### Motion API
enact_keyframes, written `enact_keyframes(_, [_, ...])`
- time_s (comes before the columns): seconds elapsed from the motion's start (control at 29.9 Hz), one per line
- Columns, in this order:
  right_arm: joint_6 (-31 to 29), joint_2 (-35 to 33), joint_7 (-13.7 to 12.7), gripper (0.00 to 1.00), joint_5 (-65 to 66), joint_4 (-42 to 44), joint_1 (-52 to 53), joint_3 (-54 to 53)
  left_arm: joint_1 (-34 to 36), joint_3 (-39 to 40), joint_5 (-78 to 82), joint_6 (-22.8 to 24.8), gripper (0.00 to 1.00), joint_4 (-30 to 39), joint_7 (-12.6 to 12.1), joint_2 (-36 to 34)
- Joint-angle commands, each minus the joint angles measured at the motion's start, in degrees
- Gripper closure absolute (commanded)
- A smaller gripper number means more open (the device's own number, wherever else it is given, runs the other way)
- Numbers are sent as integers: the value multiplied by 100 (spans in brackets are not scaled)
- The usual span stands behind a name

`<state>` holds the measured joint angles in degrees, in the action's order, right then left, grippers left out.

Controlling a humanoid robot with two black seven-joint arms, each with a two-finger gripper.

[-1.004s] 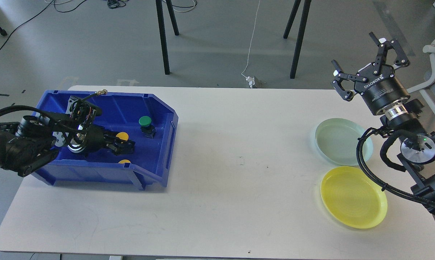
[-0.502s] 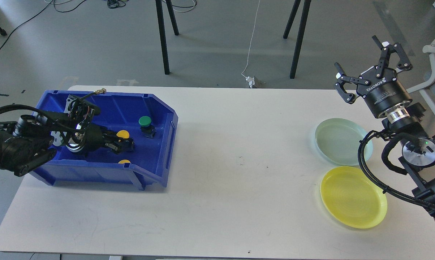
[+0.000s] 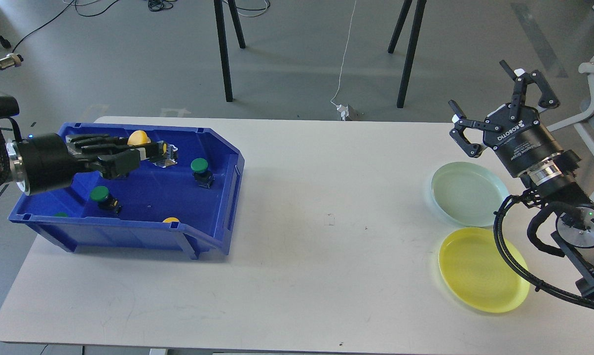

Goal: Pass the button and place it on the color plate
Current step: 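Grasp a yellow-topped button in the bin with the left gripper, then lift the button and extend the left arm toward the table center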

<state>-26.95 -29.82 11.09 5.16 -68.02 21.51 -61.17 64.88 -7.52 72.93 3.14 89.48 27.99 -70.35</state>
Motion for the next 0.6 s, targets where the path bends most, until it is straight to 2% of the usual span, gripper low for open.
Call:
enact_keyframes(0.0, [181,-401,7,1,607,-491,-243,17,-20,127,-1270,-33,98,745,1,362])
enact_keyframes(0.2, [208,-1060,33,1,925,-1730,-1051,8,-37,654,-2492,-691,98,624,1,2356])
enact_keyframes(0.3, [24,-1368,209,1,1066,-2275,-1377,-27,-46,892,-2872,-692,98,-69,1,3315])
enact_keyframes(0.4, [-105,-1474,288,1,1057,-2513,-1483,-9,-291,945,-2916,-701,98,-632,1,3940])
enact_keyframes(0.57, [-105,-1334,297,1,1057,-2532,-1466,236,-696,1068,-2890,-701,97,-898,1,4284])
